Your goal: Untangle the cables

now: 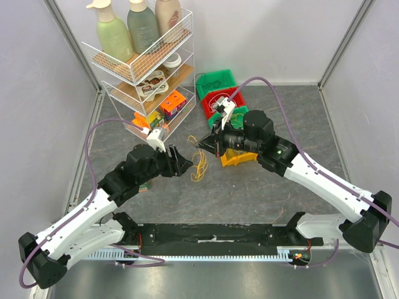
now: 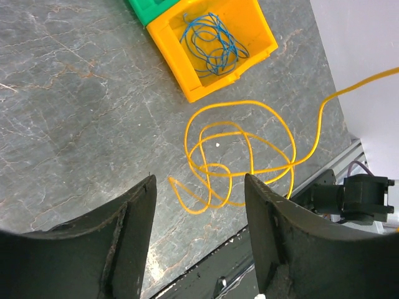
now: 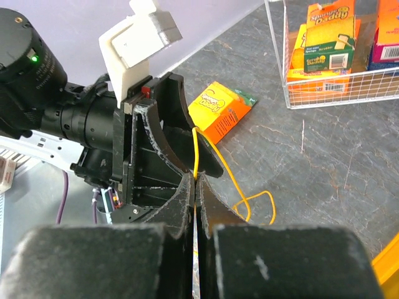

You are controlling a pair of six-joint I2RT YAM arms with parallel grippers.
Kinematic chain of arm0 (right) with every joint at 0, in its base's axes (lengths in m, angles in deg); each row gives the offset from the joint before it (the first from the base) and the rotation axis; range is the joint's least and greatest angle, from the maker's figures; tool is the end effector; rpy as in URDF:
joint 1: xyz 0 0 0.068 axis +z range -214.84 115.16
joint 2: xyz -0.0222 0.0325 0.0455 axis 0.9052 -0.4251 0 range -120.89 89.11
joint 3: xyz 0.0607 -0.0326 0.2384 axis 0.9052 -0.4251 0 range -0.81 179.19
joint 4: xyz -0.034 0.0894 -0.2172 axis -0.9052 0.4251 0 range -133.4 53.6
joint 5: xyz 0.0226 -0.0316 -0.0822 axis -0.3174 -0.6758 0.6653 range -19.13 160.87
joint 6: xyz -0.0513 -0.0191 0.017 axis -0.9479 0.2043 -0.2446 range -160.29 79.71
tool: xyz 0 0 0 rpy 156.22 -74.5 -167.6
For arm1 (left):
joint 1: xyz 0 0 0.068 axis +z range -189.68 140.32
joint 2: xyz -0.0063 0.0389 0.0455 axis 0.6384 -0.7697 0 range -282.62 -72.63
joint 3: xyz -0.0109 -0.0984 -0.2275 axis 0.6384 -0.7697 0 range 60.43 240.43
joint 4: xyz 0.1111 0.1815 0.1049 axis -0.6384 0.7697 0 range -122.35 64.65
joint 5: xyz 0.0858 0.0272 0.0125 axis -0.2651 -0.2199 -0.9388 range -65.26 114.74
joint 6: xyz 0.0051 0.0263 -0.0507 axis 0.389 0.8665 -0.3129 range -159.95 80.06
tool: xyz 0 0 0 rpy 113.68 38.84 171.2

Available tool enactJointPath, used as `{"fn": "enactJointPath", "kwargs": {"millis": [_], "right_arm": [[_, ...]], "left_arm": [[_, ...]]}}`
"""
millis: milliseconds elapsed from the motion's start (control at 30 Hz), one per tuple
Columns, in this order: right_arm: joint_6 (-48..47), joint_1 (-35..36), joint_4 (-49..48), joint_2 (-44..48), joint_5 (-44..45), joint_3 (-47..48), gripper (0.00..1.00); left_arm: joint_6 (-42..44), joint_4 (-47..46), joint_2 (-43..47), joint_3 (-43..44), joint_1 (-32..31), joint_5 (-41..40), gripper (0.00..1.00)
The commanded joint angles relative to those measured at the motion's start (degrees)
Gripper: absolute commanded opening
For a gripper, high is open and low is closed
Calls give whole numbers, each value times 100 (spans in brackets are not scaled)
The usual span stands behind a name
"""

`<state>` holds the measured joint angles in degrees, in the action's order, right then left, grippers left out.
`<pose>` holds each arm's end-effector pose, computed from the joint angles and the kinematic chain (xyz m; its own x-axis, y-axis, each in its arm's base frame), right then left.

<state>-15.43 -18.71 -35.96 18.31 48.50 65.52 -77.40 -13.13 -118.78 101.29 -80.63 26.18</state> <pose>0.1786 0.2081 0.3584 -0.5187 0.0215 -0.8547 -0.7789 0.4002 0.4828 0.1374 -0.1205 0.2774 -0.6576 -0.2342 -0.7160 0.3433 0.7529 -0.5615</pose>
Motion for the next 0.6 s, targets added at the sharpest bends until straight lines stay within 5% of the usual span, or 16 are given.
{"fn": "enactJointPath", "kwargs": {"millis": [0, 233, 567], "right_arm": [[-87, 10, -85, 234, -145, 337, 0], [-96, 10, -67, 278, -259, 390, 0], [-17, 10, -59, 427, -347, 504, 0]], "left_arm": [[63, -314, -17, -61, -1, 243, 63], [-157, -77, -201, 71, 87, 76, 73], [-289, -357, -658, -104, 201, 340, 46]]}}
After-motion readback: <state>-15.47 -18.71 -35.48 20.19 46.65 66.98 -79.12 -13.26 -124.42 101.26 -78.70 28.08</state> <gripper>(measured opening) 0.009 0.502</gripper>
